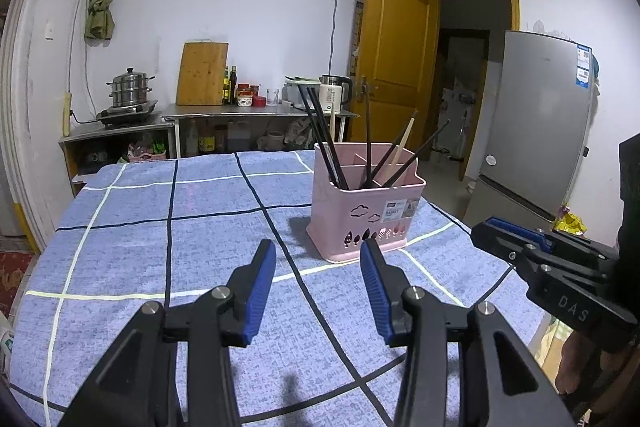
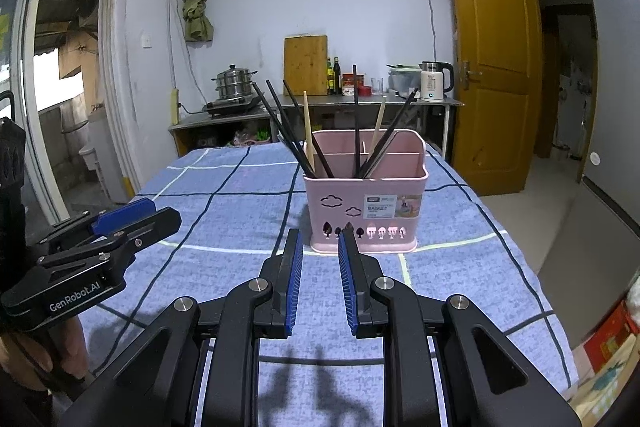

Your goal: Organize utensils

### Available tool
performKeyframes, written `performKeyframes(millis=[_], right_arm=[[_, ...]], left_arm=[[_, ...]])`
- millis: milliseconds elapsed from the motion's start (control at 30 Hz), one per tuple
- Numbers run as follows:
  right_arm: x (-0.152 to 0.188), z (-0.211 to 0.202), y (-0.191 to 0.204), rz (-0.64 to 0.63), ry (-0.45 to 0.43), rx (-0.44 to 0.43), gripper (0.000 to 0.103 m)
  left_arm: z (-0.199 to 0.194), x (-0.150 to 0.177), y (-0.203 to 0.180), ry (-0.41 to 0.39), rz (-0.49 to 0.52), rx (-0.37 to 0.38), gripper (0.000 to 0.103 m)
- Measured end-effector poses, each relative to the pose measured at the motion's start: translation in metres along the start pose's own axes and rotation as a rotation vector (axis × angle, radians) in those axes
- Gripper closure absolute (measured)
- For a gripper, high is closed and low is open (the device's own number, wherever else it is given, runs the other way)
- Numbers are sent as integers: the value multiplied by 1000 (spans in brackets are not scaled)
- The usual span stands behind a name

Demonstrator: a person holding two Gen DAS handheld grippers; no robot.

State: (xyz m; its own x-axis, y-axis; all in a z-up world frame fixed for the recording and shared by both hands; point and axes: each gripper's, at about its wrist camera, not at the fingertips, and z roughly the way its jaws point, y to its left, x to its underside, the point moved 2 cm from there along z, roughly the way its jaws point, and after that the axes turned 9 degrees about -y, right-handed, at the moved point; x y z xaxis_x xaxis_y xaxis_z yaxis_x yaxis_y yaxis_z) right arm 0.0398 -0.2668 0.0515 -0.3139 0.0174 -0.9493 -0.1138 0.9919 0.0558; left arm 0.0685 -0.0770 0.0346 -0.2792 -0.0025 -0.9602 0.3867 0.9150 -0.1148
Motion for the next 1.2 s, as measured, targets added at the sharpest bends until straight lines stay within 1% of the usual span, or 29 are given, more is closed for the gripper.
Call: performKeyframes(millis=[1200], right_arm=[[3, 4, 2, -8, 18, -2, 84]], left_arm=[[-4, 3, -4, 1, 15, -16, 57]])
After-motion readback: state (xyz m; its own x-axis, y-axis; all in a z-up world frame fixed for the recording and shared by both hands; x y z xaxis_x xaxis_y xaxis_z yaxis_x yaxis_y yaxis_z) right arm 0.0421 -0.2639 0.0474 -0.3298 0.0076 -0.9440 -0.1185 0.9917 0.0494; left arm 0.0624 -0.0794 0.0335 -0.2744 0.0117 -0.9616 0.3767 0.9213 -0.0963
